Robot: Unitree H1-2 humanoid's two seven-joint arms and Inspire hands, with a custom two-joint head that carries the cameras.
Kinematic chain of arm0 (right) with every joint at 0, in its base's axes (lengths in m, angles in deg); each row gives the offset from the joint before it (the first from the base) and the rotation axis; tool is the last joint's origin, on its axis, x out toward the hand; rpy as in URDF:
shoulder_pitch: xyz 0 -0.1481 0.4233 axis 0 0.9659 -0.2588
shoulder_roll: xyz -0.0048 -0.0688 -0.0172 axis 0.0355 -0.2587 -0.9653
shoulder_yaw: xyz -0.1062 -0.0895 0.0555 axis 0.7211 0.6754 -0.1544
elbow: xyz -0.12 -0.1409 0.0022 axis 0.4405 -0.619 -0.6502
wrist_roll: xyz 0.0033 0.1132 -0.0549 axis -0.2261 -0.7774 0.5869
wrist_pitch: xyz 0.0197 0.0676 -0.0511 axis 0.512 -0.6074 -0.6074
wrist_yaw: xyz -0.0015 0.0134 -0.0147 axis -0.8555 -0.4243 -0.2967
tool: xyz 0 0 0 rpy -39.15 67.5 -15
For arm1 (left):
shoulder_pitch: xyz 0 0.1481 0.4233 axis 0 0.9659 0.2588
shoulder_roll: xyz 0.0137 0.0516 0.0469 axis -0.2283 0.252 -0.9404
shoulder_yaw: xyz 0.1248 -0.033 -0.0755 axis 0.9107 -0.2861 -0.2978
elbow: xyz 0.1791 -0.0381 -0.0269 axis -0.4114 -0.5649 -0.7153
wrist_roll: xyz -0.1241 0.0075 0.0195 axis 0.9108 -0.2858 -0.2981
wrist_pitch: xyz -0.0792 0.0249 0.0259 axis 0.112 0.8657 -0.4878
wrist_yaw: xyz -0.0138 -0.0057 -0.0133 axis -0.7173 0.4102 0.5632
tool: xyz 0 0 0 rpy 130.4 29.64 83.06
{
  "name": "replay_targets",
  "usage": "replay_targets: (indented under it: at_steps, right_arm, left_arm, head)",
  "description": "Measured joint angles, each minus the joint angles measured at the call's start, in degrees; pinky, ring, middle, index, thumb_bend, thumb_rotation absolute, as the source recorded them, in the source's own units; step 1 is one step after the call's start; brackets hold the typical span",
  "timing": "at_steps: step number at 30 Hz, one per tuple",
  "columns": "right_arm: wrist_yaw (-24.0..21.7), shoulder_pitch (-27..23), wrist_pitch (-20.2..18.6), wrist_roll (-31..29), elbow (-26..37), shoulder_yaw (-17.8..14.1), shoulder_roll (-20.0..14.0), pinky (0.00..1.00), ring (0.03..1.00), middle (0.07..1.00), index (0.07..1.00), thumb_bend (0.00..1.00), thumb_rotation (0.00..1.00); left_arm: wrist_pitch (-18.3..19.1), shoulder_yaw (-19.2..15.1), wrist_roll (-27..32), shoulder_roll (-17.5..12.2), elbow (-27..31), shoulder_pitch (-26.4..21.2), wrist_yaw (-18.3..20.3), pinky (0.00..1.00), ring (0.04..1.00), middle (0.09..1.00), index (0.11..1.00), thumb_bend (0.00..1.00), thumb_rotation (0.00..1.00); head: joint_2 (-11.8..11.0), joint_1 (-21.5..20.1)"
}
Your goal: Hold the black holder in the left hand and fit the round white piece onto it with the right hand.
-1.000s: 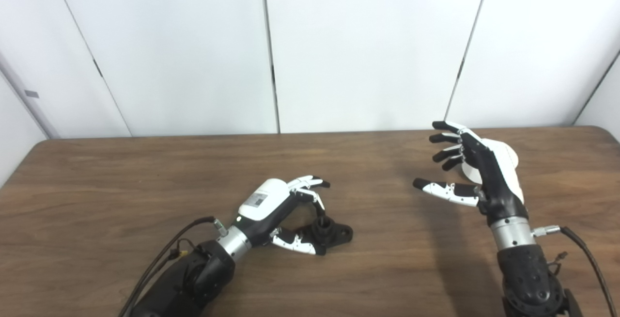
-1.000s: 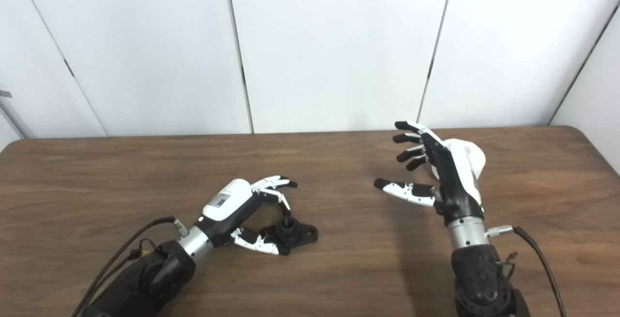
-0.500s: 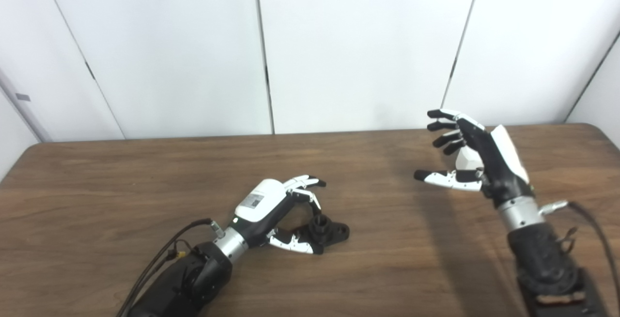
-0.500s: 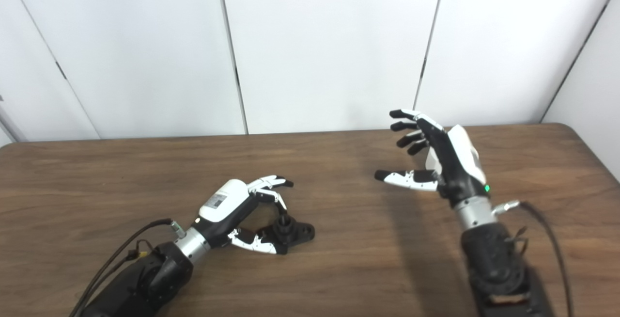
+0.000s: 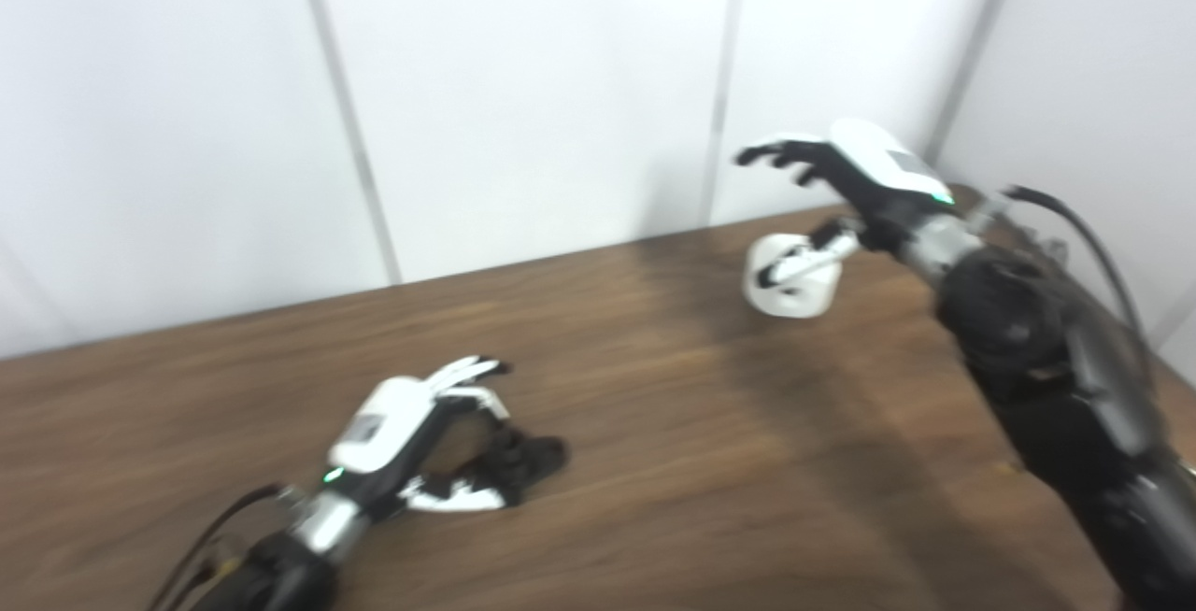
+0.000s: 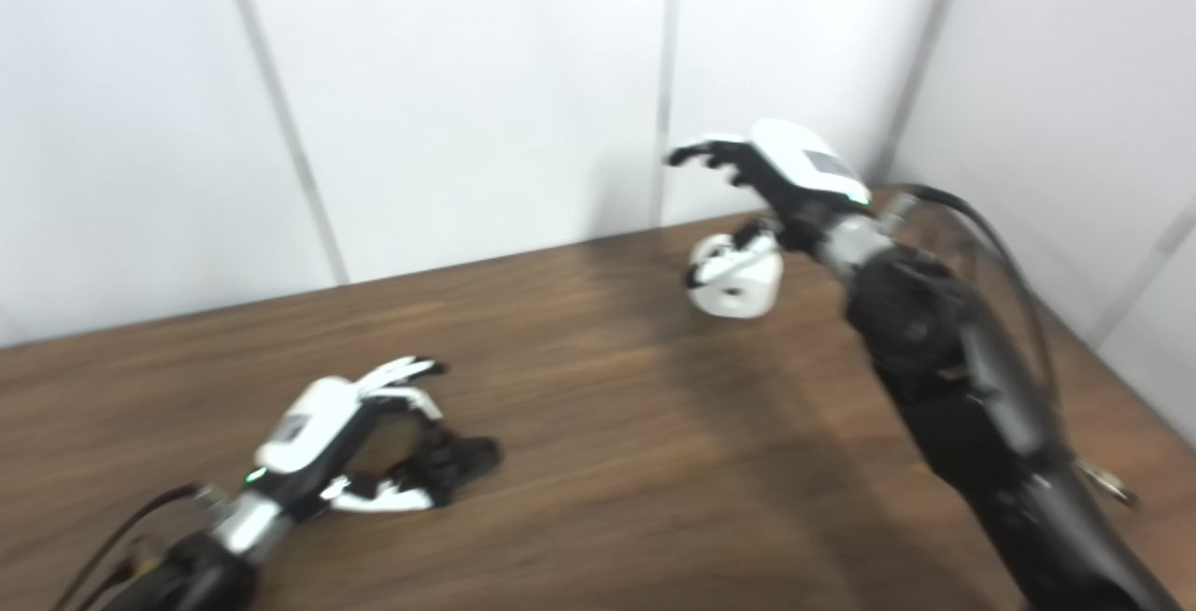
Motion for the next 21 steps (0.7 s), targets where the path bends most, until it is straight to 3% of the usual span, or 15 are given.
replay_targets:
  at_steps: [9,21]
  right_arm:
    - [-8.12,-3.23,-5.72,8.8,-2.51,4.16,-5.1,0.87,0.969,0.98,0.869,0.93,0.21]
    - [-9.52,-7.81,-5.07,11.04,-14.28,8.84,-5.04,0.92,0.968,0.979,0.898,0.96,0.22]
  left_arm:
    - [-0.01,4.69,2.27,-1.58,-1.54,-1.51,-3.52,0.69,0.902,0.868,0.488,0.52,0.08]
    - [-0.01,7.81,4.5,-2.54,-2.78,-2.66,-5.44,0.71,0.904,0.868,0.488,0.52,0.07]
  head:
    - [-0.88,-1.5]
    - [-1.85,-1.68]
